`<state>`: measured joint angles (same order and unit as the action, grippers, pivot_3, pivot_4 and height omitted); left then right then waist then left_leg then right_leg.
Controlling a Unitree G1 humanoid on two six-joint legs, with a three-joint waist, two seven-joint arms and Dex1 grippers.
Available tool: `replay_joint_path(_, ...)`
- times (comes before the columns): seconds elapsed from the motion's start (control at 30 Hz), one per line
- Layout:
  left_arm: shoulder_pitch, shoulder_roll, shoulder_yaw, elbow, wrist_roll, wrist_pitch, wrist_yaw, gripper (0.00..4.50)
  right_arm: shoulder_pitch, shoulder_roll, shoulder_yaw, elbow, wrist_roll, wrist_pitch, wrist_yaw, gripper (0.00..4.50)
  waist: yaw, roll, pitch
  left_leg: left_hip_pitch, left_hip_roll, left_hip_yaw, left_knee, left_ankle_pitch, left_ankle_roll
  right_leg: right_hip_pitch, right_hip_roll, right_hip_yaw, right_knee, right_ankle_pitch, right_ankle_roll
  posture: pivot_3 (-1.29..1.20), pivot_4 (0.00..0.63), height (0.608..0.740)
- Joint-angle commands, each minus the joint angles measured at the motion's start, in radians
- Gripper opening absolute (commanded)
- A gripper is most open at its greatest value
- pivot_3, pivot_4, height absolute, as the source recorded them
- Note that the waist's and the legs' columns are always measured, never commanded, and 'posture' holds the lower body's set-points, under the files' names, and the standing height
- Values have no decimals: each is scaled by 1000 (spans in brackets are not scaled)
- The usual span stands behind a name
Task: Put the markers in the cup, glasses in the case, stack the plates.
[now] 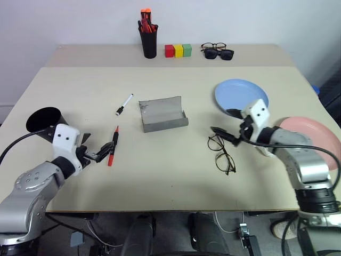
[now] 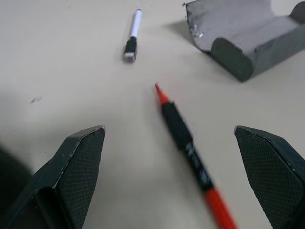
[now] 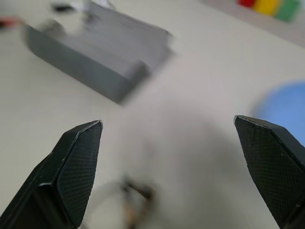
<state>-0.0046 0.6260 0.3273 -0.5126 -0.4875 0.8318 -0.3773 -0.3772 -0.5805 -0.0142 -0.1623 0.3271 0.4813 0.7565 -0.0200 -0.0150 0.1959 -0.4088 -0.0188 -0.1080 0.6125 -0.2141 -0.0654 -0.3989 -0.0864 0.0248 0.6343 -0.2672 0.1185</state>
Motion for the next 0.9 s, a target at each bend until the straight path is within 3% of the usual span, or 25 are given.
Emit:
replay_joint_path(0.03,-114,2,-54,-23,30,196,123,4457,-47,74,65,-126,35,45,-30,4500,1,0,0,0,0,0,0,0,0,0,0,0,0,0,0,0,150,740)
replay_joint_path(0.17,-292,-76,-52,53,8,456,212,4457,-46,162,146,-200,42,91,-66,4500,4,0,0,0,0,-2,1,0,0,0,1,-1,1,1,3,0,150,740)
replay_joint_path(0.37,-475,-106,-129,136,3,703,193,4457,-31,198,186,-278,55,138,-100,4500,3,-1,0,0,-1,-3,1,0,0,0,1,-2,1,2,3,0,150,740)
replay_joint_path(0.47,-514,-98,-160,195,29,751,190,3615,-16,195,187,-293,54,142,-108,4500,-1,-1,0,0,-1,-3,1,0,-1,0,1,-2,2,2,4,0,150,740)
replay_joint_path(0.63,-518,-91,-151,235,58,742,184,1028,-14,206,198,-293,47,141,-126,4500,-2,-1,0,1,-1,-3,0,0,-1,-1,1,-1,5,2,3,0,150,740)
replay_joint_path(0.7,-510,-92,-141,223,74,662,183,23,-17,211,204,-289,45,137,-130,4500,0,-1,0,1,-1,-3,0,0,-1,-1,1,-1,5,2,3,0,150,740)
replay_joint_path(0.83,-483,-119,-90,129,198,123,224,23,-42,228,209,-261,37,119,-133,4500,5,-2,0,0,-1,-3,0,1,-2,-2,0,-1,5,2,3,0,150,740)
replay_joint_path(0.9,-521,-145,6,113,149,8,207,23,-59,236,210,-247,38,111,-129,4500,7,-3,0,-2,-1,-3,0,2,-4,-4,0,-1,5,2,2,0,150,740)
